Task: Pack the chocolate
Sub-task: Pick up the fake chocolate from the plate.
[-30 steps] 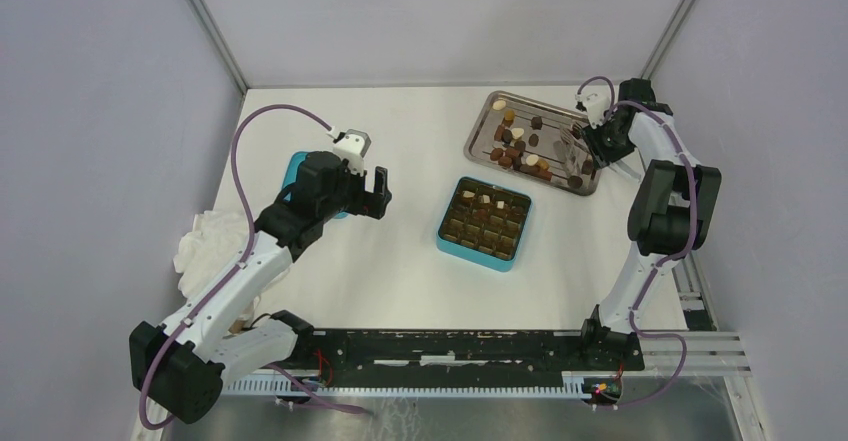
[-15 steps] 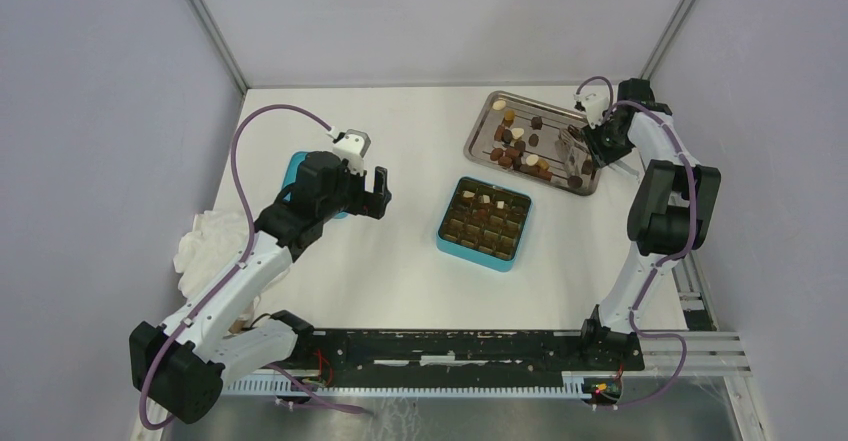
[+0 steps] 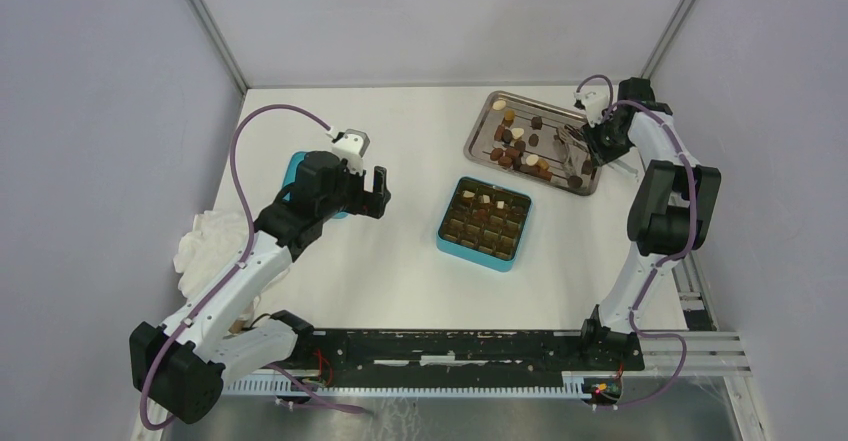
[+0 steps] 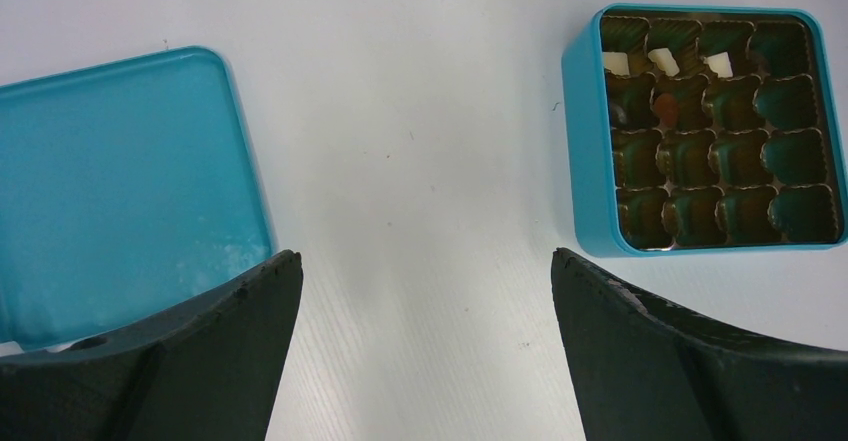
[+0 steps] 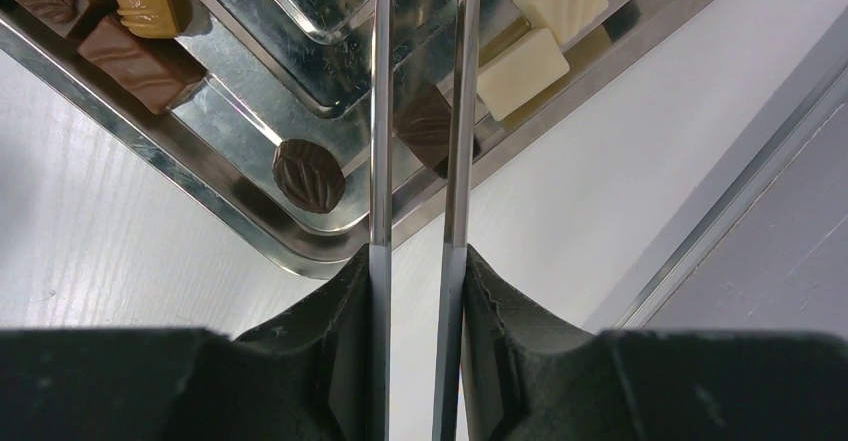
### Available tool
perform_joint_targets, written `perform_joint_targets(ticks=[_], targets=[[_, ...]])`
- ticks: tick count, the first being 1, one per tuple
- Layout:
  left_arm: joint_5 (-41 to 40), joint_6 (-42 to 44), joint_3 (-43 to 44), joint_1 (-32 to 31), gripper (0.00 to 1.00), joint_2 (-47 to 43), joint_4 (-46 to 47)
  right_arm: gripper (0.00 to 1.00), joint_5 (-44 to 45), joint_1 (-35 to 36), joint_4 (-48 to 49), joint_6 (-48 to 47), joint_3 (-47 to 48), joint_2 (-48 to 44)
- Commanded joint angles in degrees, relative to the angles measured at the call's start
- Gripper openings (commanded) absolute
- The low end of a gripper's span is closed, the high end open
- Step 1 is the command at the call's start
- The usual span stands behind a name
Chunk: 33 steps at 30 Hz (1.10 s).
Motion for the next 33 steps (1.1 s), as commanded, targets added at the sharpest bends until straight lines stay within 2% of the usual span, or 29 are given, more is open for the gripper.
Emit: perform_joint_targets(ticks=[1, 12, 16, 19, 22, 24, 28, 33], targets=[[3.0, 3.8, -0.1, 0.4, 0.98, -0.2, 1.4, 0.0, -2.2, 0.1, 3.0, 0.7, -1.4, -4.6], [19.4, 2.5, -1.1, 0.6, 0.99, 0.9, 4.7, 0.0, -15.8, -0.2, 10.2, -1.1, -21.0, -24.3], [23.6, -4.6, 0.2, 0.5, 0.97, 4.6, 5.9, 0.0, -23.8, -0.3, 11.8, -2.1, -28.7, -32.8], [25.9, -12.6, 1.9, 0.3, 0.87, 9.1, 6.6, 0.0, -30.4, -0.3, 13.7, -2.3, -34.5, -38.8], [23.5, -18.5, 2.1, -1.2, 0.78, 12.4, 9.2, 0.0, -36.4, -0.2, 14.6, -2.7, -38.9, -43.6], [17.4, -19.8, 2.3, -4.1, 0.75, 14.0, 10.6, 0.0, -40.0, -0.3, 13.9, -3.6, -40.6, -45.3], [6.0, -18.4, 6.4, -11.1, 0.69, 20.4, 10.7, 0.0, -43.1, -0.2, 12.8, -5.3, -43.7, -47.3], [1.2, -17.1, 13.3, -13.8, 0.62, 30.7, 9.8, 0.0, -44.9, -0.3, 10.7, -7.4, -45.6, -48.4]])
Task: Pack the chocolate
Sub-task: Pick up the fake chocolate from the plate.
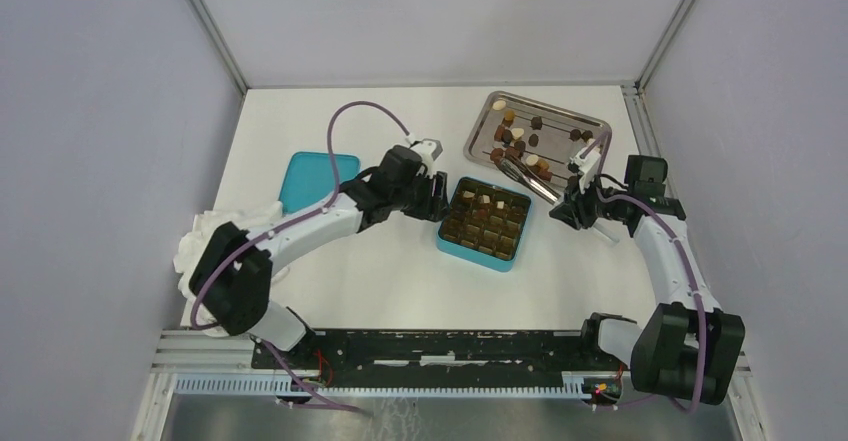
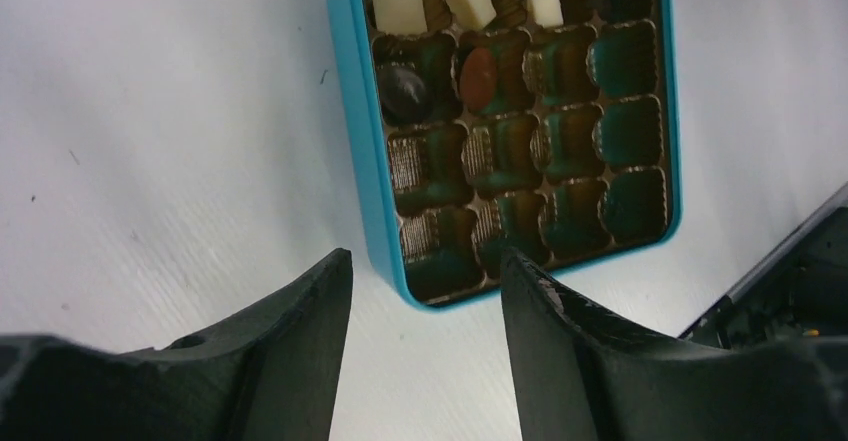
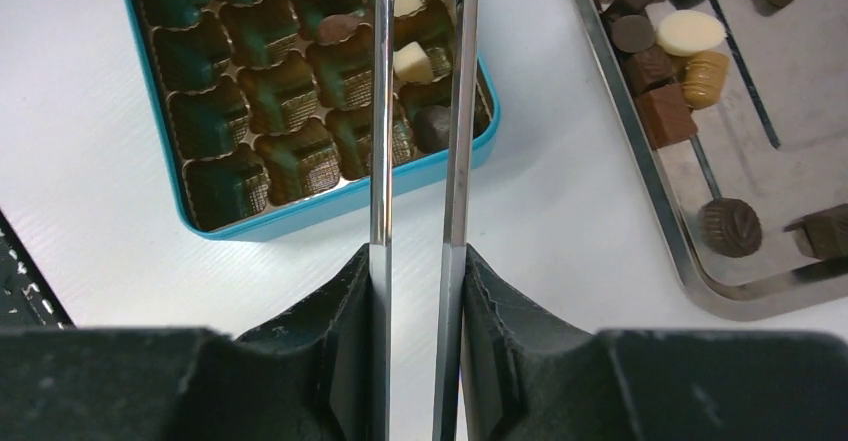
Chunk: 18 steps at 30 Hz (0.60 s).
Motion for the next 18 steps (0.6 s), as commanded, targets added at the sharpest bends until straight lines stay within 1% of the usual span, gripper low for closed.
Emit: perform_joint_targets(ticks=[1, 4, 9, 12, 18], targets=[[-8.2, -0.7, 7.4, -1.2, 0.6, 7.7, 1.9, 0.0, -5.5, -0.2, 0.3, -2.8, -1.2, -2.4], [-10.7, 0.5, 11.7, -1.3, 0.56, 12.6, 0.6, 0.0, -5.3, -0.2, -0.3, -3.2, -1.5, -2.6], [-8.5, 1.0, 16.8, -1.4, 0.51, 19.3, 0.1, 0.0, -5.1, -0.2, -0.6, -3.3, -1.4, -2.6], [-6.5, 1.0, 18.3, -1.5, 0.5, 21.3, 0.1, 0.0, -5.0, -0.2, -0.7, -3.4, -1.4, -2.3], [-5.5, 1.0, 20.0, -1.8, 0.43, 24.2, -0.8, 0.0, -4.9, -0.2, -0.8, -3.4, -1.5, -2.1]])
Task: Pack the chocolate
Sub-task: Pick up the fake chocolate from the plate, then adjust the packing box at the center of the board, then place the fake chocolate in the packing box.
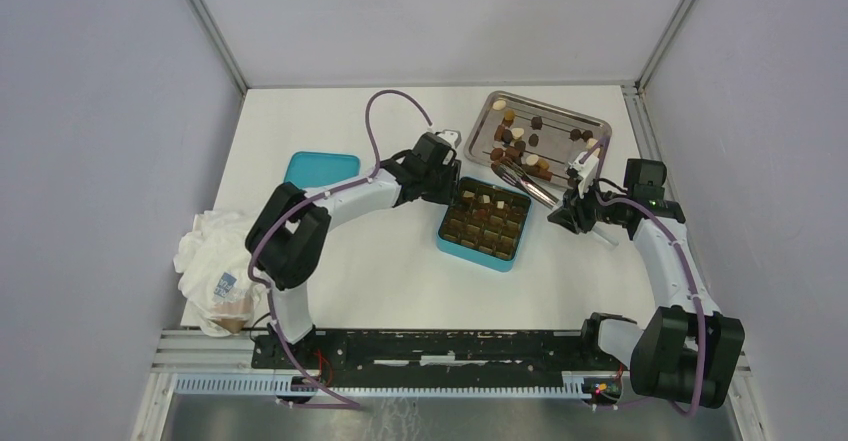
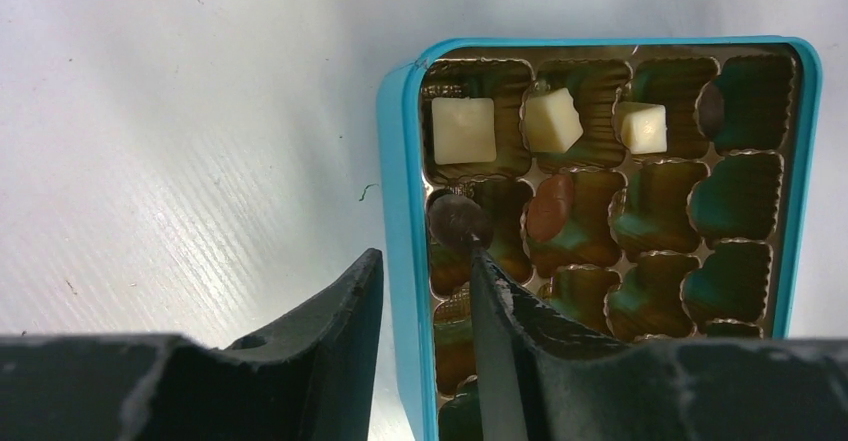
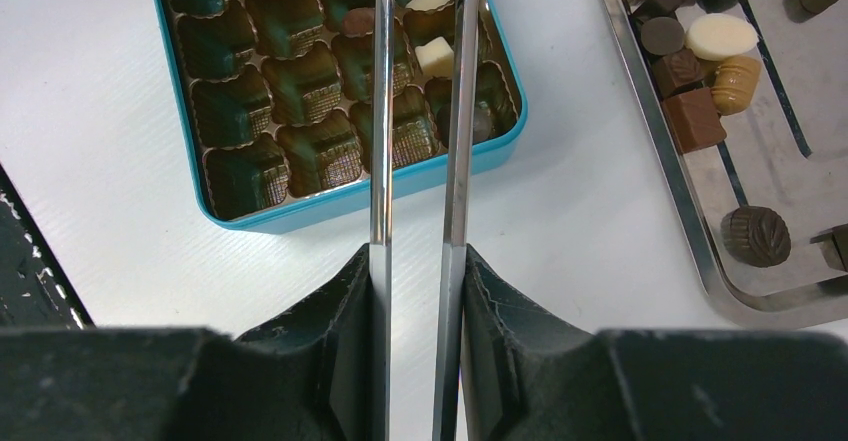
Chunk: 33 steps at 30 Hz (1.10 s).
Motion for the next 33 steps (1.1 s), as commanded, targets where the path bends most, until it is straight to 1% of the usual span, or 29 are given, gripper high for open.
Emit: perform_joint_targets(ticks=[1, 3, 6, 7, 10, 12, 13, 17, 22, 25, 30, 33], targets=[[1.0, 1.0, 3.2, -0.5, 0.42, 2.0, -0.6, 0.0, -2.4, -0.2, 0.8, -0.9, 0.3, -0.9], [0.9, 1.2, 3.7, -0.7, 0.41, 3.0, -1.1, 0.0, -2.3, -0.2, 0.8, -0.9, 0.3, -0.8], [0.7, 1.6, 4.6, -1.0, 0.35, 4.5, -1.6, 0.0, -2.3, -0.2, 0.7, -0.9, 0.3, -0.7], [0.6, 1.6, 4.9, -1.1, 0.31, 5.1, -1.7, 0.0, -2.3, -0.2, 0.7, -0.9, 0.3, -0.7], [-0.7, 1.9, 5.7, -1.5, 0.15, 5.7, -2.1, 0.0, -2.3, -0.2, 0.6, -1.0, 0.4, -0.7], [-3.3, 2.2, 5.9, -2.0, 0.05, 5.3, -2.0, 0.0, -2.3, -0.2, 0.5, -1.1, 0.3, -0.7], [-4.6, 2.4, 5.8, -2.4, 0.02, 4.7, -2.0, 0.0, -2.3, -0.2, 0.6, -1.1, 0.4, -0.7], [-12.7, 4.8, 2.6, -4.6, 0.02, -0.3, 1.6, 0.0, -3.2, -0.2, -0.1, -1.5, 0.6, -0.7], [-23.8, 9.4, -8.0, -8.1, 0.02, -10.6, 12.5, 0.0, -5.9, -0.2, -1.6, -2.9, 1.4, -1.2], [-29.1, 11.9, -14.3, -10.0, 0.02, -16.4, 18.9, 0.0, -7.3, -0.2, -2.4, -3.6, 1.7, -1.8], [-36.6, 15.8, -22.4, -13.3, 0.02, -24.2, 26.5, 0.0, -9.3, -0.2, -4.4, -5.3, 3.0, -3.3], [-38.2, 16.2, -24.6, -13.9, 0.02, -26.1, 26.9, 0.0, -10.7, -0.2, -5.3, -6.0, 3.9, -4.7]])
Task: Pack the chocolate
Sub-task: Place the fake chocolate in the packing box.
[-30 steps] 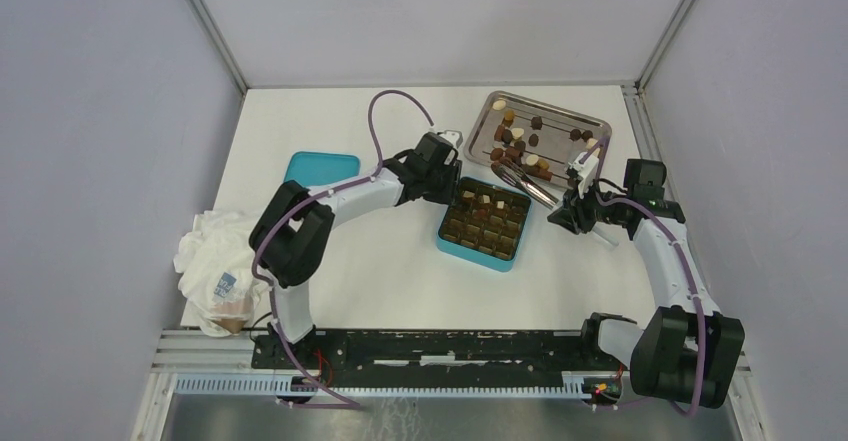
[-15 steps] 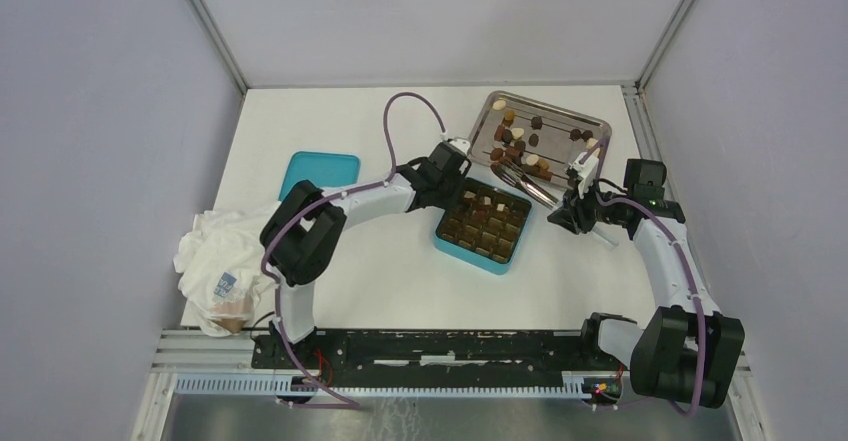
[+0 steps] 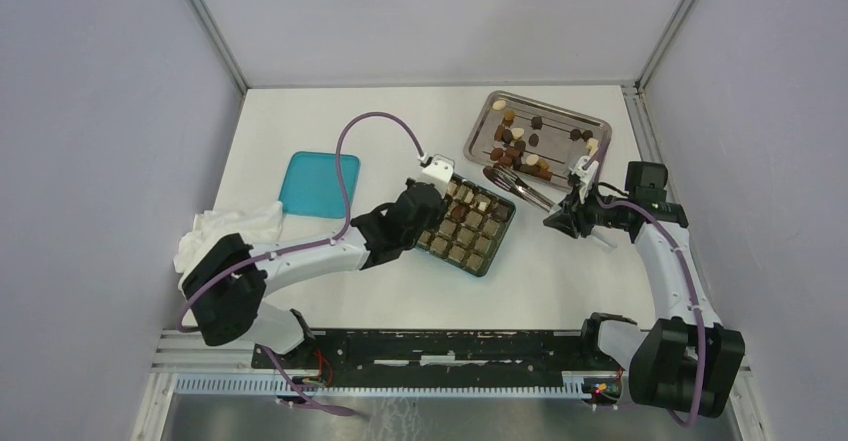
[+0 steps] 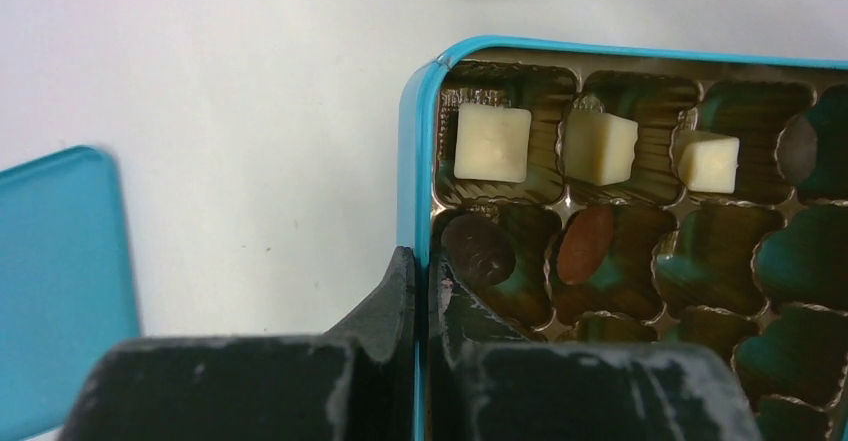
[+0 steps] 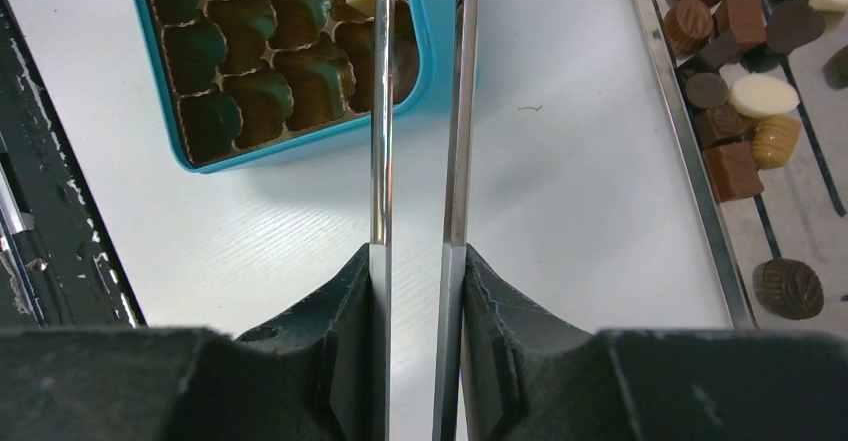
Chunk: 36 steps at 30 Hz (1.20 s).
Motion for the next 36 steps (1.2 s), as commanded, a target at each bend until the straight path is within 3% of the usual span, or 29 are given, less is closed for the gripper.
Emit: perform_joint_targets(ticks=[1, 6, 13, 24, 26, 31, 36], targets=[[-7.3, 3.4, -1.8, -0.7, 0.02, -3.7, 9.1, 0.0, -5.7, -0.2, -1.4, -2.9, 3.9, -3.3], [-5.3, -1.5, 1.0, -0.4, 0.02, -1.1, 3.2, 0.0, -6.1, -0.2, -4.3, -5.9, 4.7, -4.1], [7.6, -12.0, 11.2, 4.3, 0.02, 8.9, -7.9, 0.0, 0.7, -0.2, -6.9, -9.7, 4.5, -3.9], [18.2, -15.6, 19.4, 8.5, 0.03, 20.9, -13.9, 0.0, 14.0, 2.6, -10.2, -14.3, 3.1, -1.2], [18.9, -15.8, 19.7, 8.8, 0.06, 21.2, -14.3, 0.0, 15.5, 4.4, -9.2, -13.3, 2.7, -0.6], [19.0, -16.1, 19.3, 9.2, 0.32, 19.6, -14.6, 0.0, 18.5, 7.9, -7.2, -10.6, 1.8, 0.3], [18.6, -15.7, 16.5, 9.2, 0.4, 13.8, -14.5, 0.0, 20.9, 8.8, -7.2, -10.3, 1.6, 0.2]])
